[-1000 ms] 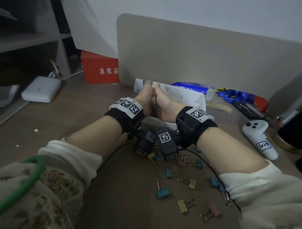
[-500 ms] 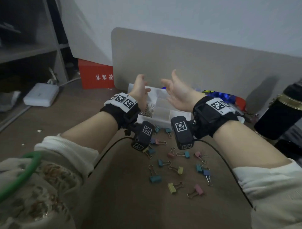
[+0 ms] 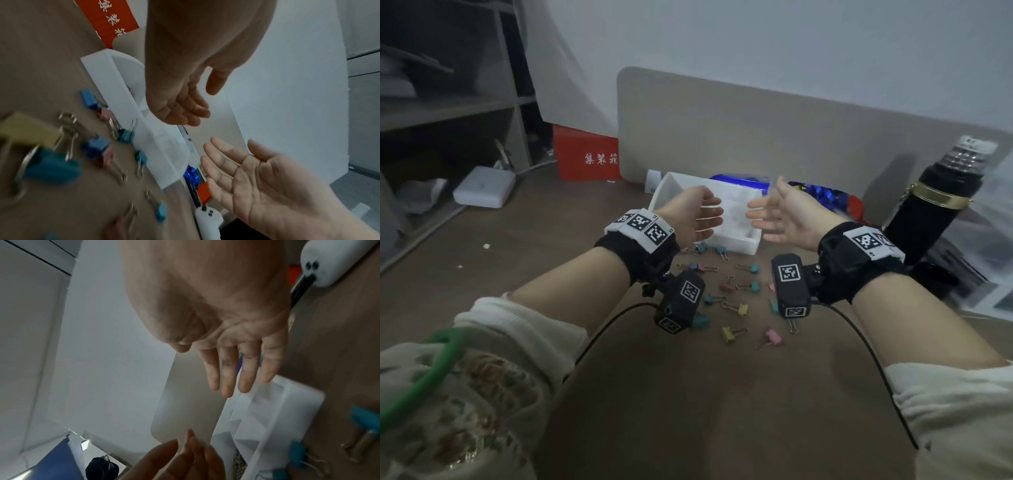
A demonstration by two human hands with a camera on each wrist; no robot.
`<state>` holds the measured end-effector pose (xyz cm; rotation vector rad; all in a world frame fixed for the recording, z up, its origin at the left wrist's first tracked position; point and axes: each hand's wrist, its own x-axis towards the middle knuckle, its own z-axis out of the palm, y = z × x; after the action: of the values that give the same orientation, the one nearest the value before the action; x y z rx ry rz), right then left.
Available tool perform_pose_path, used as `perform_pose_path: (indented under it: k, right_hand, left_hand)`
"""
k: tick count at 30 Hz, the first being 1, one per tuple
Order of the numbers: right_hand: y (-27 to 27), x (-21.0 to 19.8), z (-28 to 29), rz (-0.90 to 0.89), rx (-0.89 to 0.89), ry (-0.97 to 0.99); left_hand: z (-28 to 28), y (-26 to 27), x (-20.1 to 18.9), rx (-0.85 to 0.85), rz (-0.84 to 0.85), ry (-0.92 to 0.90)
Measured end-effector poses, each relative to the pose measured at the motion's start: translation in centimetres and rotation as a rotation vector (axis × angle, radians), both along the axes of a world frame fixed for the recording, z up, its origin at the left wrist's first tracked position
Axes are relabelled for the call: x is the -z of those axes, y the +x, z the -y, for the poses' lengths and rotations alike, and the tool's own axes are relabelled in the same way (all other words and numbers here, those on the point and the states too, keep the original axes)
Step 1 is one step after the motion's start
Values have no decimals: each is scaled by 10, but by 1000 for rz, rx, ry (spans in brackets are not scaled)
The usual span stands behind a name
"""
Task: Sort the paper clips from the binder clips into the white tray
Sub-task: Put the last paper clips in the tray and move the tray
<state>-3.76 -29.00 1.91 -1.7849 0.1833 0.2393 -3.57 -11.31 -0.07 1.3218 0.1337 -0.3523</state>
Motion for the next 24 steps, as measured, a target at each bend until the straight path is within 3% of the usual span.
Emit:
perform_pose_path:
  k: [6,10,13,21,24]
  right_hand:
    - [-41,13,17,39,99,-86]
    - [-59,33,35,187,51,-527]
    - [-63,49,53,176,-25,-752]
    - [-63,69,55,132,-157,-684]
    - [-61,75,53,160,-126,-678]
  left_hand:
    - [21,-40,10,53,-10,-54]
    - [33,-59,22,78,-42,-103]
    - [40,-64,30,86,-64,-127]
    - [53,-65,34,132,-57,-192]
    - [52,-64,34,116,-54,-195]
